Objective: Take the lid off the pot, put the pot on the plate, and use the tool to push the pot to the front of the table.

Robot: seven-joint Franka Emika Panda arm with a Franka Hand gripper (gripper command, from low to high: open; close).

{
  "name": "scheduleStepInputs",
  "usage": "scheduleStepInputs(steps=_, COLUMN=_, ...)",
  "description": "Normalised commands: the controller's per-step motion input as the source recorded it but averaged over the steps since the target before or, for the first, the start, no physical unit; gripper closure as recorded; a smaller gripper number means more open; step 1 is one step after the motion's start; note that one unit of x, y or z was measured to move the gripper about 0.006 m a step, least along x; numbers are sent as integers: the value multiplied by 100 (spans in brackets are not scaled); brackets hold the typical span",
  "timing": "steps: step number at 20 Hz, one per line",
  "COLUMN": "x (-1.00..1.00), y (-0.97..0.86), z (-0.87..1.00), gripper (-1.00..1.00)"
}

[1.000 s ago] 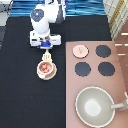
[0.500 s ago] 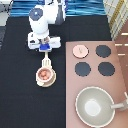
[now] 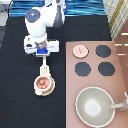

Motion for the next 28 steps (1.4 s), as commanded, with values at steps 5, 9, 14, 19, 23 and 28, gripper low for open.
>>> scheduleStepInputs(steps=5, x=97, y=3, z=12, gripper=100)
scheduleStepInputs(steps=9, x=100, y=3, z=4, gripper=100)
scheduleStepInputs(steps=14, x=100, y=1, z=1, gripper=100)
scheduleStepInputs(steps=19, x=94, y=15, z=0, gripper=100)
scheduleStepInputs(steps=23, x=79, y=52, z=6, gripper=100)
scheduleStepInputs(steps=28, x=73, y=63, z=19, gripper=100)
